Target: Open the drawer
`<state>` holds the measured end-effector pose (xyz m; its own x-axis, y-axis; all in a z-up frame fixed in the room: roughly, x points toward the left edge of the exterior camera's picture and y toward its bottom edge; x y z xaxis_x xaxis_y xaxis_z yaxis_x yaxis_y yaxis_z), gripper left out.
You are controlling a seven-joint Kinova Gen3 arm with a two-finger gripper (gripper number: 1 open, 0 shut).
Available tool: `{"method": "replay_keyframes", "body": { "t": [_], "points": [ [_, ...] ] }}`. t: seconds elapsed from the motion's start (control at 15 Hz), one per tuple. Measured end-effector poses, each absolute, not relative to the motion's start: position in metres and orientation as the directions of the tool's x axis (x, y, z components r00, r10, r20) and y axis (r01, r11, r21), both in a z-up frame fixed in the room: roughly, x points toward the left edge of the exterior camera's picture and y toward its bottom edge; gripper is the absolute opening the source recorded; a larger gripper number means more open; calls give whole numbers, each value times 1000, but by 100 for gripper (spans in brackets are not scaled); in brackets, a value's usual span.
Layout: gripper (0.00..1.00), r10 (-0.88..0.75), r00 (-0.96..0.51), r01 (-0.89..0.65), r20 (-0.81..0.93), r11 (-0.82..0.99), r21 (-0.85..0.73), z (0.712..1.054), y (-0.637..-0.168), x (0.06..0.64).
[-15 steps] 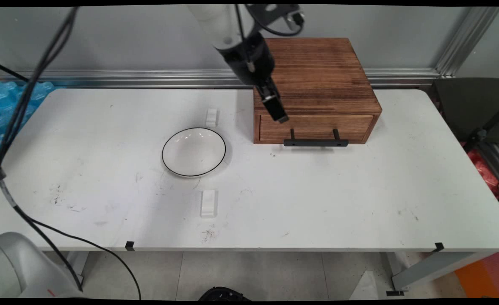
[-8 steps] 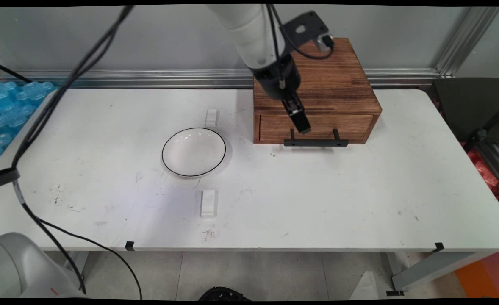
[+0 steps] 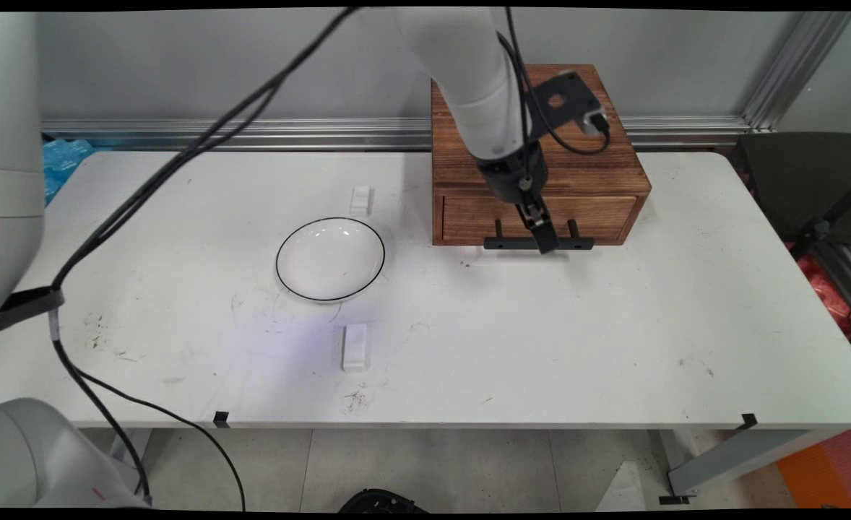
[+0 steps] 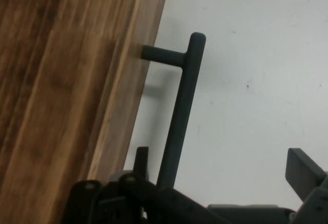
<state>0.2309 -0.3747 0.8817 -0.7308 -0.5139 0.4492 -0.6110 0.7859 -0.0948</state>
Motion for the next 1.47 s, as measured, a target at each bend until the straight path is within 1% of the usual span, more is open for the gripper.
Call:
{"method": "replay_keyframes", "body": {
  "t": [0.4, 0.87, 1.47],
  "points": [
    [100, -520, -742, -607, 423, 789, -96, 847, -394, 207],
    [100, -518, -760, -591, 392, 802, -85, 815, -408, 194],
    [100, -487, -793, -549, 365, 832, -83, 798, -410, 190]
  ]
}}
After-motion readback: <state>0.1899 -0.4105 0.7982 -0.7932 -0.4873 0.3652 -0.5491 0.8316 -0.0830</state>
